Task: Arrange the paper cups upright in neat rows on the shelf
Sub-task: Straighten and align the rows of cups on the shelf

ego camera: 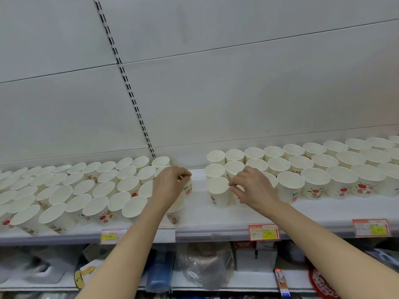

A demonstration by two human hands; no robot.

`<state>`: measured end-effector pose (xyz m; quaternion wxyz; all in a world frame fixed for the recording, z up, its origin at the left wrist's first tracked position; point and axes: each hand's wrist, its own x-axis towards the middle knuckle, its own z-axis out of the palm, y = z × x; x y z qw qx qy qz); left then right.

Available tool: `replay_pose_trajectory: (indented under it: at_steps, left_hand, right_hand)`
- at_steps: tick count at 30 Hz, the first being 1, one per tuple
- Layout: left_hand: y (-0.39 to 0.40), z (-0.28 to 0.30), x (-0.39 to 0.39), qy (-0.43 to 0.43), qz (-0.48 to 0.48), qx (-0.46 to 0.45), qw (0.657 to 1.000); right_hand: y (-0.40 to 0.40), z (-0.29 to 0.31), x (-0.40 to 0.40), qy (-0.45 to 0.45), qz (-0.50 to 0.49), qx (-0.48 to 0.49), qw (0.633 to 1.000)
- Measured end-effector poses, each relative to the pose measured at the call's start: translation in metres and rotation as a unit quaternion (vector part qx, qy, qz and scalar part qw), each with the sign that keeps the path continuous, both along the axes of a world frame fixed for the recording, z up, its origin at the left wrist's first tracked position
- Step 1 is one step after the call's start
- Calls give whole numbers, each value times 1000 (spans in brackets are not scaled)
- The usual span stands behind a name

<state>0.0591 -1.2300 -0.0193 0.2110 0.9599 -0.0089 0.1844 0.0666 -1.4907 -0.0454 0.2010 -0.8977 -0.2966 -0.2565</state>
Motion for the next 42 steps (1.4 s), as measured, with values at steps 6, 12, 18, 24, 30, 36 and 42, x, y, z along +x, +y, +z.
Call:
replay_pose_trajectory:
  at_steps: [6,12,18,24,30,36,42]
  left_hand:
    - [39,9,29,152,-10,55,987]
    - [35,-2,51,105,-77,156,979]
    - [53,15,64,38,-242,94,965]
    - [75,32,80,36,-278,0,960]
    - [123,31,131,56,-51,5,997]
    - [123,15,160,136,39,164,976]
    - [128,3,166,162,70,167,970]
  right_hand:
    - [48,1,4,-7,7,7,1000]
    - [71,1,16,-1,-34,17,999]
    - [102,19,40,19,-20,-1,1000]
    - [115,19,51,81,-46,76,993]
    - [122,17,61,100,-149,102,979]
    - [126,16,81,106,-199,90,970]
    - [126,18,104,103,-197,9,975]
